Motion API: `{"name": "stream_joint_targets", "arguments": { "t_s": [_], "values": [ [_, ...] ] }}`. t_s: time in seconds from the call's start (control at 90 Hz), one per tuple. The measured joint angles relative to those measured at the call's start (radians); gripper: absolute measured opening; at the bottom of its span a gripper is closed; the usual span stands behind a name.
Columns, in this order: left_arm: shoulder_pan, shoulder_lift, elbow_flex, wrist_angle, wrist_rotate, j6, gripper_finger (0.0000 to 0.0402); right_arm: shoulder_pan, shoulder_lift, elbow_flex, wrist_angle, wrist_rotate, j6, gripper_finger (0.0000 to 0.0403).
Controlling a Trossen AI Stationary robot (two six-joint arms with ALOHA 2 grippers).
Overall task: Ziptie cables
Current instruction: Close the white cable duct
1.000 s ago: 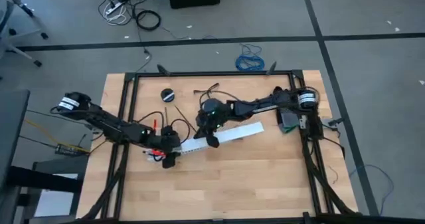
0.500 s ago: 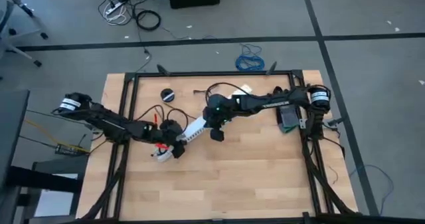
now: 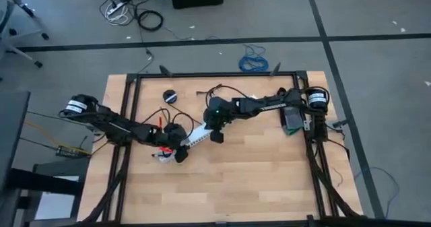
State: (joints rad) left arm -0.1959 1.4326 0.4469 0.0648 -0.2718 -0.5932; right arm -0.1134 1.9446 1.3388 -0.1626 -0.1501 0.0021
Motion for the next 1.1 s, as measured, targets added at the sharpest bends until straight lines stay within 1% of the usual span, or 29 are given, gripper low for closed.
{"name": "stream_joint_targets", "arguments": {
  "t_s": [0.244, 0.356, 0.444, 0.578, 0.7, 0.822, 1.1],
  "values": [
    [0.0, 0.002, -0.001, 0.03, 0.007, 0.092, 0.0284, -0.006, 0.0, 0.0, 0.01, 0.0, -0.012, 0.0],
    [0.0, 0.002, -0.001, 0.065, 0.008, 0.091, 0.0292, -0.006, 0.0, 0.0, 0.01, 0.0, -0.013, 0.0],
    [0.0, 0.002, -0.001, 0.103, 0.007, 0.069, 0.0294, -0.006, 0.0, 0.0, 0.011, 0.0, -0.013, 0.0],
    [0.0, 0.001, -0.001, 0.162, 0.007, 0.076, 0.0292, -0.006, 0.0, 0.0, 0.01, 0.0, -0.018, 0.0],
    [0.0, 0.0, 0.0, 0.162, 0.03, 0.107, 0.0292, -0.006, 0.0, 0.0, 0.009, 0.0, -0.023, 0.0],
    [0.005, 0.0, 0.029, 0.084, 0.026, 0.116, 0.0291, -0.006, 0.0, 0.0, 0.008, 0.0, -0.032, 0.0],
    [-0.005, 0.0, 0.159, -0.233, -0.054, 0.198, 0.0291, -0.013, 0.0, 0.0, 0.004, 0.0, -0.045, 0.0]
  ]
}}
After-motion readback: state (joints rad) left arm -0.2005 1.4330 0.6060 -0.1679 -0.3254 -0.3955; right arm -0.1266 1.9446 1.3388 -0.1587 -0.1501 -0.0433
